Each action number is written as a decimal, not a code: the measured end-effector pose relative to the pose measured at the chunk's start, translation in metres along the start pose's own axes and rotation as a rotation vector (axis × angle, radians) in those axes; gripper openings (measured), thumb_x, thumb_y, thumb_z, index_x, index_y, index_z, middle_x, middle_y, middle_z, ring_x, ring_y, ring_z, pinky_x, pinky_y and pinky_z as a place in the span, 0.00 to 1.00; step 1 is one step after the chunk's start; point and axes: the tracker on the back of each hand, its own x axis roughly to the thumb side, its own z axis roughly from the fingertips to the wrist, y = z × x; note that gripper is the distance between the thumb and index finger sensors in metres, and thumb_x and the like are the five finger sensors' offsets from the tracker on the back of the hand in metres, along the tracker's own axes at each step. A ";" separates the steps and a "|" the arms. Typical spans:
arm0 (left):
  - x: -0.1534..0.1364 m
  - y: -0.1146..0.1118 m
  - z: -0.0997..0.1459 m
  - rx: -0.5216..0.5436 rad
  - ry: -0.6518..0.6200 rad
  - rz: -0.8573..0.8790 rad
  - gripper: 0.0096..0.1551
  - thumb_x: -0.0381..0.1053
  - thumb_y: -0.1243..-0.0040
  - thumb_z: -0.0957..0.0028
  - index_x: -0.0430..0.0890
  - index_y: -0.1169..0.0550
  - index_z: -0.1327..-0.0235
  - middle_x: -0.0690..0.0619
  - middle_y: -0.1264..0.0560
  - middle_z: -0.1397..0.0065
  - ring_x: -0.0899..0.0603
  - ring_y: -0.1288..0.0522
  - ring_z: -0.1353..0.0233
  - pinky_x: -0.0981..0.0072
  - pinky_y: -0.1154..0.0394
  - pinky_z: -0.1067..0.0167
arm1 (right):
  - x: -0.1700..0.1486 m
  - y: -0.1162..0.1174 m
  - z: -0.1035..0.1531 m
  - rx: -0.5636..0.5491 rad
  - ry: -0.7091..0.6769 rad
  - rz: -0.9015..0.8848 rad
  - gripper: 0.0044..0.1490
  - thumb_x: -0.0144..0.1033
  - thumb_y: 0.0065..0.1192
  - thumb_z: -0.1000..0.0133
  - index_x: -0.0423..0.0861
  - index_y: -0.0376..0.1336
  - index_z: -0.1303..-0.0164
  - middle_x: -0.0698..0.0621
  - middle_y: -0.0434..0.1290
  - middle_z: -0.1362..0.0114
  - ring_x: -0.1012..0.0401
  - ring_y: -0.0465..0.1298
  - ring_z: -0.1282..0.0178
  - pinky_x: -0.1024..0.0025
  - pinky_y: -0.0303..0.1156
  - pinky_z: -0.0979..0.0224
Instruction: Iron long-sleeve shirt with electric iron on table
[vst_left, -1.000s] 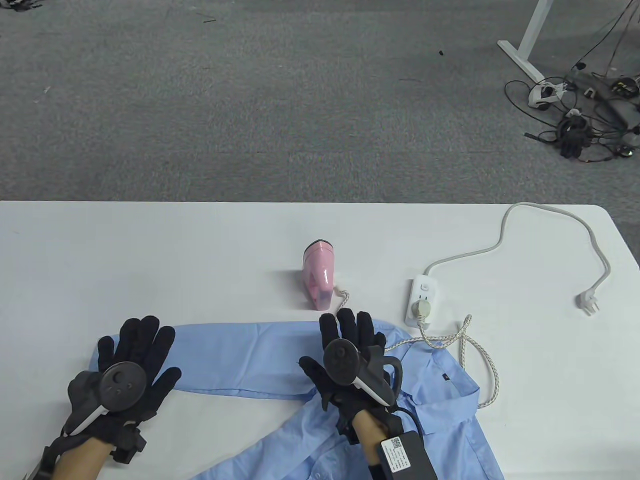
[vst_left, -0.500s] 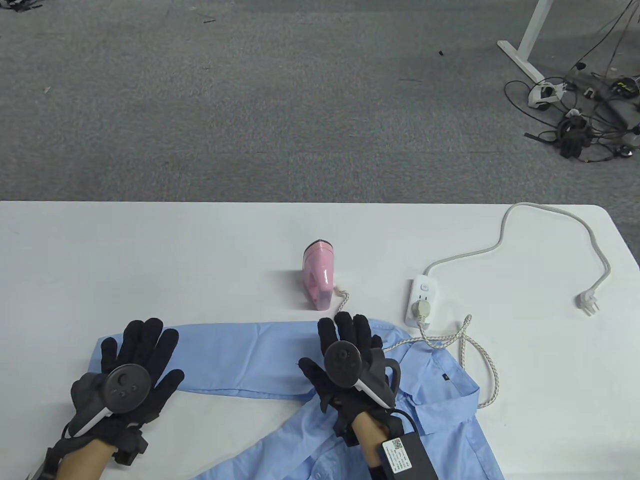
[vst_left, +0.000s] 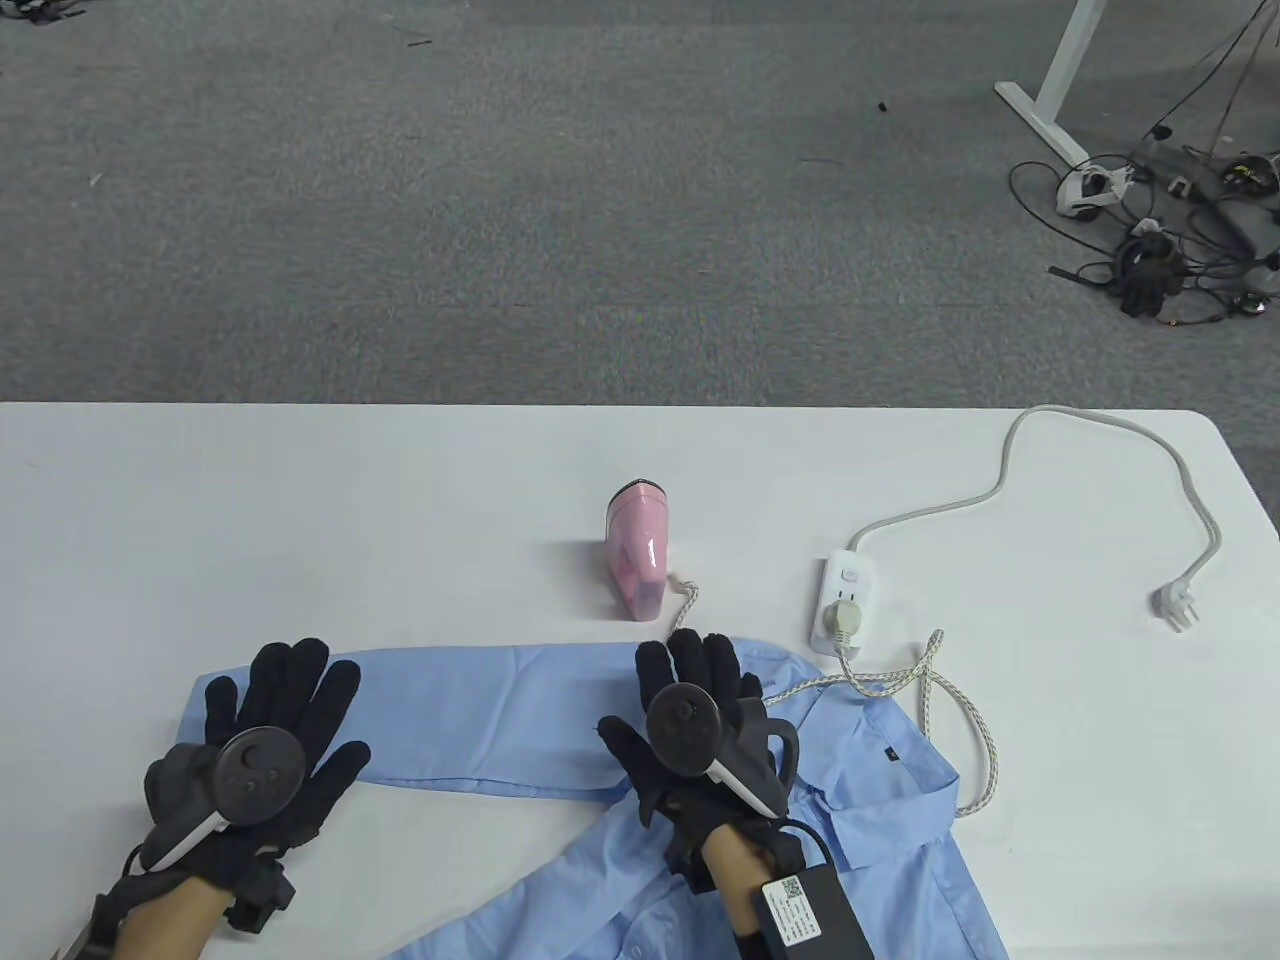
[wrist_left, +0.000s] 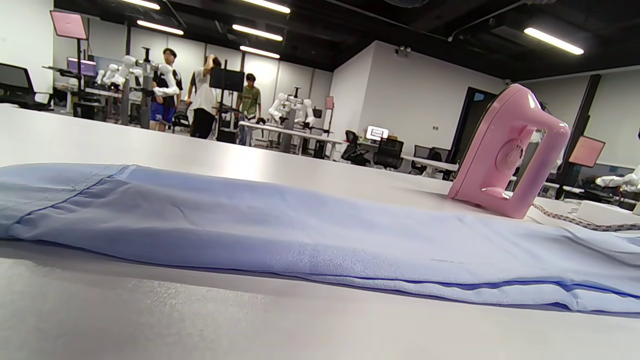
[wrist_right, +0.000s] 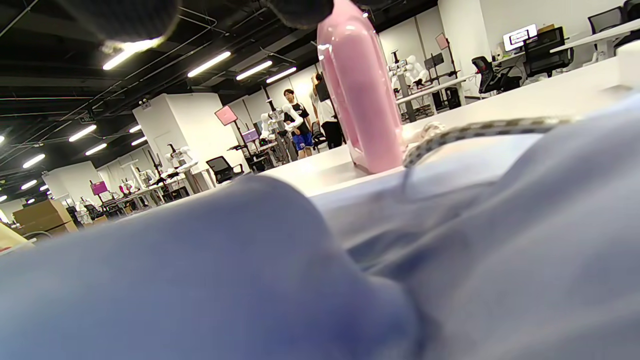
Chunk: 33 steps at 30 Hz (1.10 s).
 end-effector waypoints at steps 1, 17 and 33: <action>0.000 0.000 0.000 0.000 0.000 0.001 0.46 0.74 0.60 0.54 0.63 0.50 0.20 0.55 0.62 0.12 0.40 0.65 0.12 0.31 0.66 0.25 | 0.000 0.001 0.000 0.002 0.001 0.001 0.53 0.64 0.48 0.51 0.45 0.43 0.23 0.38 0.37 0.19 0.35 0.36 0.19 0.23 0.42 0.31; 0.000 -0.002 -0.001 -0.022 0.013 -0.013 0.46 0.73 0.60 0.54 0.63 0.50 0.20 0.55 0.62 0.12 0.40 0.65 0.12 0.31 0.66 0.25 | -0.003 0.004 -0.002 0.031 0.010 -0.002 0.52 0.62 0.49 0.51 0.44 0.45 0.23 0.37 0.39 0.19 0.35 0.38 0.20 0.22 0.42 0.32; 0.000 -0.003 -0.001 -0.037 0.019 -0.031 0.46 0.73 0.60 0.54 0.63 0.50 0.20 0.55 0.62 0.12 0.40 0.66 0.12 0.32 0.68 0.26 | 0.000 0.011 -0.002 0.073 0.012 -0.003 0.51 0.62 0.49 0.50 0.43 0.46 0.23 0.36 0.40 0.19 0.35 0.38 0.20 0.22 0.42 0.32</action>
